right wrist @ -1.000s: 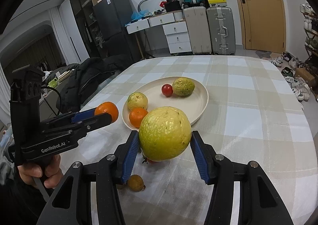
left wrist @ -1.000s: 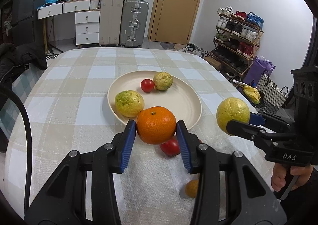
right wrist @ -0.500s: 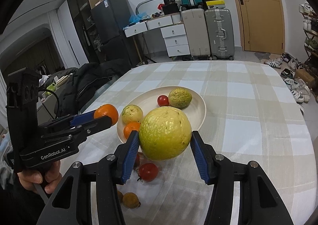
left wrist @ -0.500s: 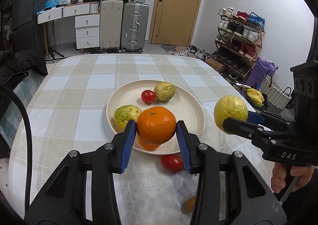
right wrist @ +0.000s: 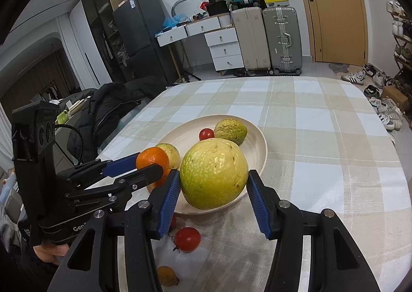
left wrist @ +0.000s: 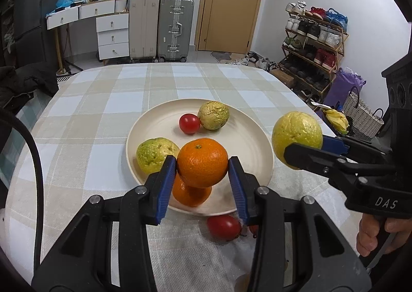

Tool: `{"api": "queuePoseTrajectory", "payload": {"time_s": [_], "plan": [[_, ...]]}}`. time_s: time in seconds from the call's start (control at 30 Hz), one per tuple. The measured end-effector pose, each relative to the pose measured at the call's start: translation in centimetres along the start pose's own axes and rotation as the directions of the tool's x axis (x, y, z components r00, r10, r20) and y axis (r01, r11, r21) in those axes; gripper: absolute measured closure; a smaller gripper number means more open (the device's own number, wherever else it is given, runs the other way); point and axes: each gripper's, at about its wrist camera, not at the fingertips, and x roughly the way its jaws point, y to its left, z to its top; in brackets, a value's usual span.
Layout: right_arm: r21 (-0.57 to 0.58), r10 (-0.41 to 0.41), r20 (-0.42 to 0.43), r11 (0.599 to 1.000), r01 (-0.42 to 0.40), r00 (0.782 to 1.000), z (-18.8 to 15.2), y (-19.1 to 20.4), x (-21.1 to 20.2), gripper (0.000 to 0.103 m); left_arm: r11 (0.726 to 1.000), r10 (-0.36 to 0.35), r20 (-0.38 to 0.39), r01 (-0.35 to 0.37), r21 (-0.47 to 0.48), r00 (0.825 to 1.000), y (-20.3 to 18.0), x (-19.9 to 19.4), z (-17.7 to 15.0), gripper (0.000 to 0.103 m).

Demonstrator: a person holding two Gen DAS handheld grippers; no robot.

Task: Organize fruits
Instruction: 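Carry the held yellow citrus and orange up and over the cream plate, then lower both fruits onto the plate and open both grippers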

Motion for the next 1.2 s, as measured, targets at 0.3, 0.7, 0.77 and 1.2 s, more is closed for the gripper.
{"api": "queuePoseTrajectory", "payload": {"time_s": [0.3,0.7,0.77,1.2], "plan": [[0.032,-0.008,-0.034,0.999,0.009,0.999,0.5,-1.0,2.4,0.049,1.0,0.015,-0.022,-0.014,0.012,1.0,-0.4,2.1,0.3,0.064],[0.087,-0.008,-0.069,0.996,0.013,0.998,1.4,-2.7,5.0,0.049,0.999,0.026,-0.041,-0.025,0.023,0.999,-1.0,4.2,0.7,0.064],[0.094,-0.005,-0.073,0.996,0.012,0.997,1.5,-2.9,5.4,0.049,0.999,0.034,-0.043,-0.033,0.027,0.999,-1.0,4.4,0.7,0.064],[0.106,-0.031,-0.09,0.994,0.041,0.995,1.9,-3.6,6.6,0.049,0.998,0.06,-0.06,-0.057,0.04,0.996,-1.5,6.5,0.6,0.064]]}}
